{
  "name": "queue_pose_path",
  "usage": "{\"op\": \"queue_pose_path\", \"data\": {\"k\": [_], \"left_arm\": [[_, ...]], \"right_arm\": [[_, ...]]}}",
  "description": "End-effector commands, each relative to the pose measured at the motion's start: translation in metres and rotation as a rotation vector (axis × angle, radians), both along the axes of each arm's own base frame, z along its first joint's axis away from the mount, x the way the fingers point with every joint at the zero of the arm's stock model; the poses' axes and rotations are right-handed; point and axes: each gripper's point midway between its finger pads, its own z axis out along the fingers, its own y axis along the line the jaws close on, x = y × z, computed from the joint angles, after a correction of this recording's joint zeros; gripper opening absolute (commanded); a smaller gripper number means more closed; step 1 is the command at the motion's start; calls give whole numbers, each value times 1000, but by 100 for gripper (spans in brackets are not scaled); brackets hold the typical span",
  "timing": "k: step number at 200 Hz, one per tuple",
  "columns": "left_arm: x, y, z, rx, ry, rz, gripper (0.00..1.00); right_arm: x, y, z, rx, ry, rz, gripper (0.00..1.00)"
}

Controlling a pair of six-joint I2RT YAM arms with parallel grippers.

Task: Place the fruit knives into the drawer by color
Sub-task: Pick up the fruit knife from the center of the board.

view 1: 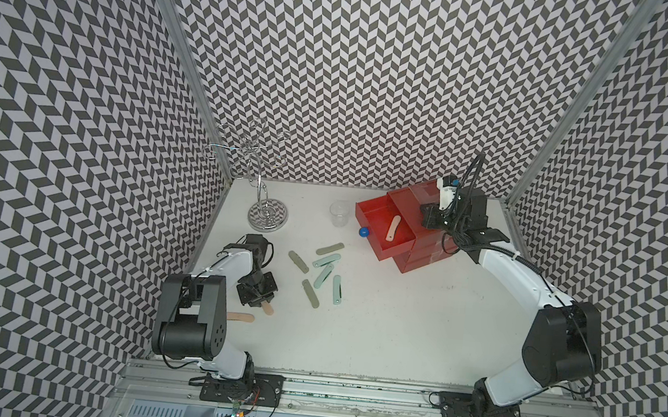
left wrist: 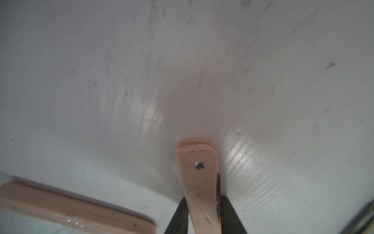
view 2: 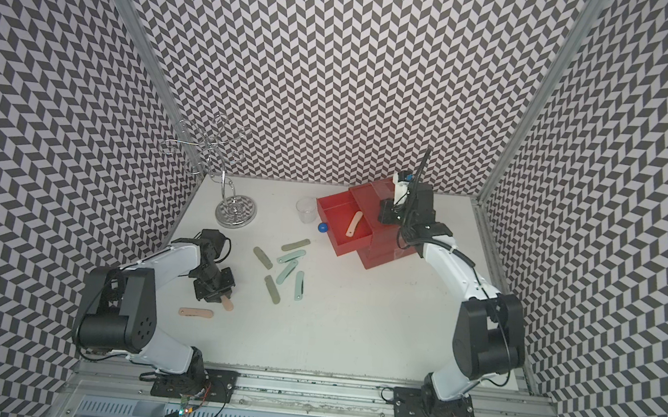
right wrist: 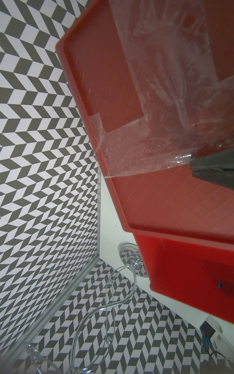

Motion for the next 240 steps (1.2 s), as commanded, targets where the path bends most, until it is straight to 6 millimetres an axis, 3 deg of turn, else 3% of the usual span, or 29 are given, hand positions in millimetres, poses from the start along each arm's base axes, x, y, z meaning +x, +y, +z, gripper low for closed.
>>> {"op": "queue_pose_path", "data": {"k": [1, 58, 126, 240], "left_arm": [[5, -13, -13, -52, -5, -20, 26], [12, -19, -4, -46, -23, -38, 19], [29, -29, 17, -59, -80, -62, 19], [40, -51, 44, -95, -152, -109, 18]], "right_arm": [[-43, -12, -106, -92, 366, -4, 0], [-43, -12, -107, -91, 365, -4, 0], [-44, -12, -108, -90, 372, -5, 0], [-45, -13, -105, -86, 373, -5, 0]]}}
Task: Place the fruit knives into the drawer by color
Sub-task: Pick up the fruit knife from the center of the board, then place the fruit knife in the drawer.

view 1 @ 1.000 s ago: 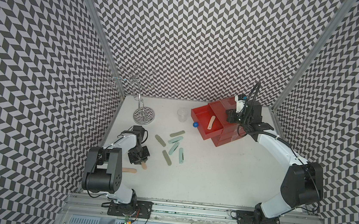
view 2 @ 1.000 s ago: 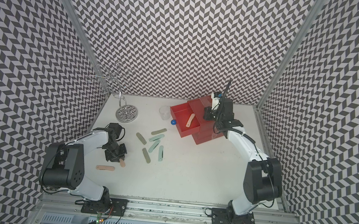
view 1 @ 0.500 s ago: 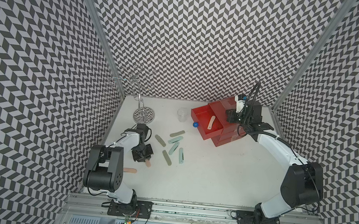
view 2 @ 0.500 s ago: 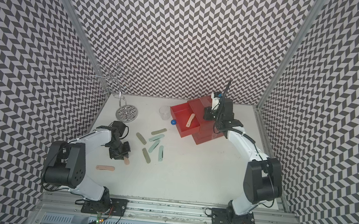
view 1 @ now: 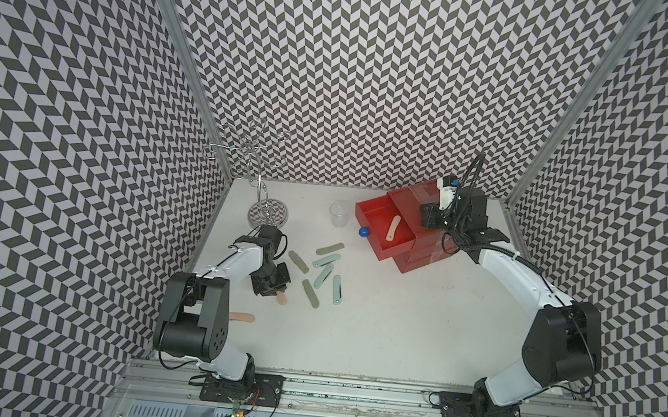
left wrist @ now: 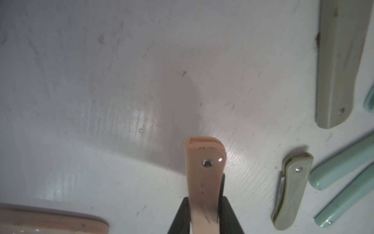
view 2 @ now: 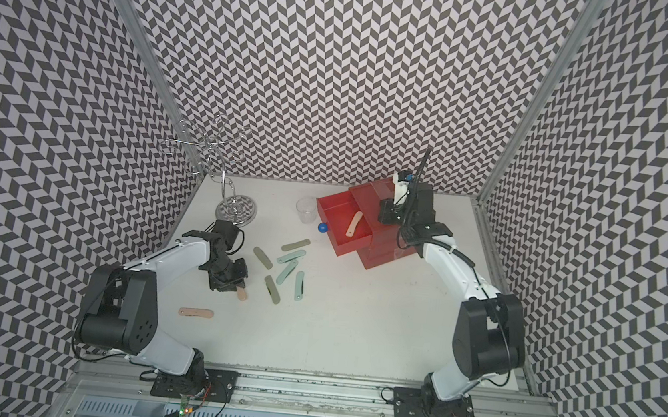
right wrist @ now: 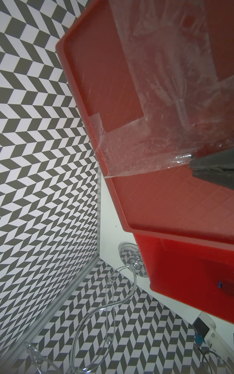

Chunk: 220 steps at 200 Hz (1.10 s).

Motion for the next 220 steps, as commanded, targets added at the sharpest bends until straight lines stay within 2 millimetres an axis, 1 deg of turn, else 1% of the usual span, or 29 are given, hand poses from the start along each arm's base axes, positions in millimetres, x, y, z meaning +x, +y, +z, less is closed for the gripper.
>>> {"op": "queue_pose_path", "data": {"k": [1, 49, 61, 80, 121, 159, 192, 208, 220], "left_arm": [[9, -9, 18, -25, -52, -6, 18], [15, -18, 32, -44, -77, -19, 18], [20, -23, 41, -63, -97, -21, 18], [30, -35, 63, -92, -140, -35, 18], [56, -82, 137, -192, -269, -109, 18], [79, -142, 197, -367, -407, -187, 18], [95, -190, 237, -458, -520, -254, 18], [102, -212, 256, -509, -576, -282, 18], [108, -226, 267, -537, -609, -304, 17]], "right_arm": [[-45, -13, -105, -88, 371, -8, 0], [-45, -12, -102, -83, 365, -4, 0], [-45, -12, -103, -83, 369, -4, 0], [-45, -12, -106, -84, 374, -3, 0], [-45, -12, -107, -85, 376, -4, 0], [-45, -13, -109, -88, 381, -7, 0], [-45, -13, -109, -90, 381, -8, 0], [-45, -13, -110, -90, 382, -10, 0], [-45, -13, -111, -90, 385, -8, 0]]}}
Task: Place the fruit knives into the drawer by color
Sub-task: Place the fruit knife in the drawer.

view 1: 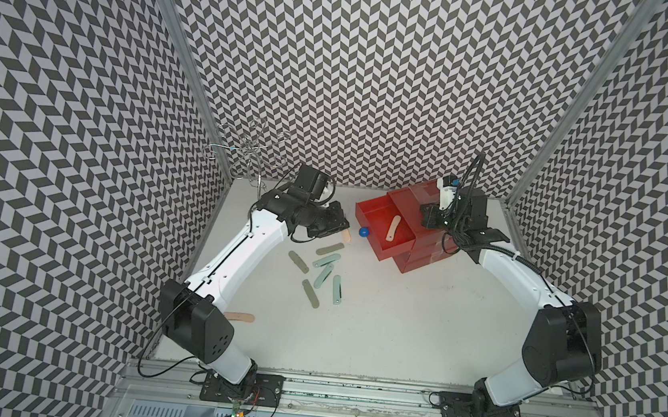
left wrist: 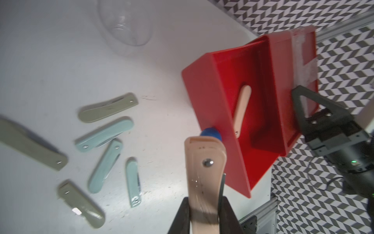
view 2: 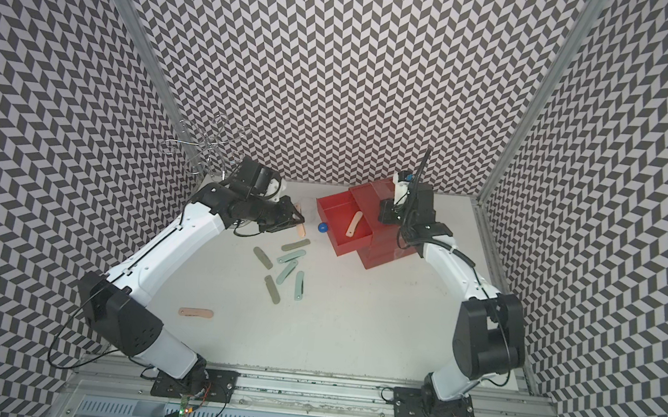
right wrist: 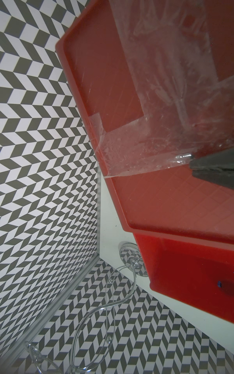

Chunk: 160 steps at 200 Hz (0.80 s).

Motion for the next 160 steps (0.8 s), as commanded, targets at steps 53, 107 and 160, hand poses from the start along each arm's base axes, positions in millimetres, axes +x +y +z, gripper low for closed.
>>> {"op": "queue_pose_path", "data": {"k": [53, 107, 160], "left_arm": [[38, -90, 47, -160, -148, -128, 18], [50, -118, 13, -142, -86, -149, 17], [55, -123, -18, -92, -41, -149, 18]], "right_arm": [[-44, -14, -113, -95, 388, -11, 0], [-44, -14, -112, -96, 386, -9, 0], [-44, -12, -113, -94, 388, -4, 0]]}}
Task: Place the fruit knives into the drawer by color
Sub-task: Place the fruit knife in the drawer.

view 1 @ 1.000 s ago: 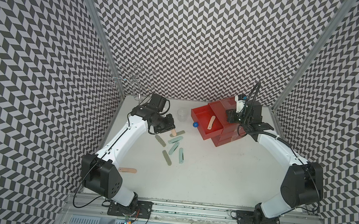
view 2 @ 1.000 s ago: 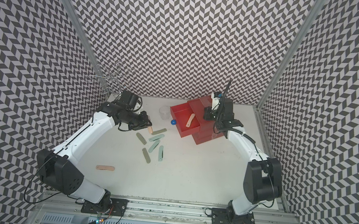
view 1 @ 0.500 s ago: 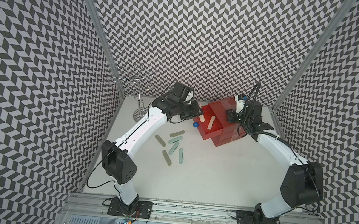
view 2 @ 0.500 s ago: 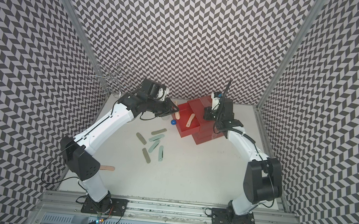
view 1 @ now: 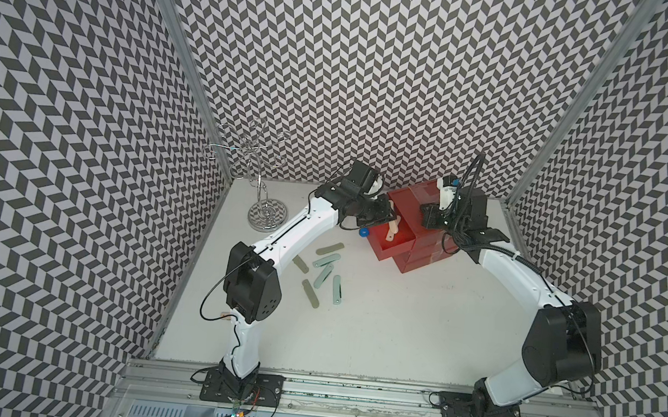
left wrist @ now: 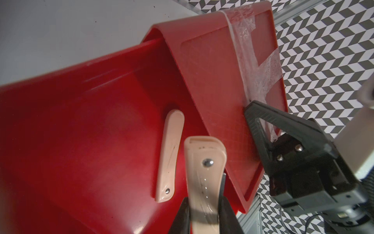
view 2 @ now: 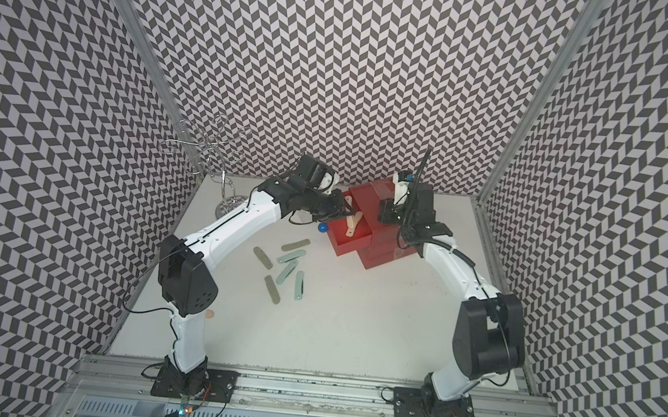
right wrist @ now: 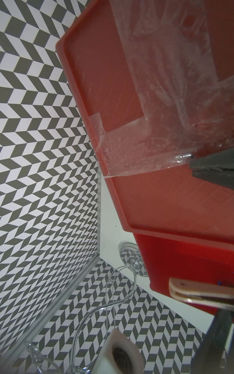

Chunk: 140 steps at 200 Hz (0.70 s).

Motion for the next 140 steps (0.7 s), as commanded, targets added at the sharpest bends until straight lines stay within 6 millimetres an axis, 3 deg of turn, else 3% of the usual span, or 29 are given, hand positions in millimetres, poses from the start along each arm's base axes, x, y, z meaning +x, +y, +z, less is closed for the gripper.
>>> {"op": "queue_pose_path", "data": {"k": [1, 59, 140], "left_arm": [[3, -5, 4, 0, -24, -5, 18], [5, -8, -18, 36, 6, -12, 18], [6, -10, -25, 44, 13, -18, 21]], "right_arm": [[-45, -12, -113, -94, 388, -5, 0], [-44, -13, -113, -95, 386, -6, 0], [-45, -13, -113, -95, 387, -5, 0]]}}
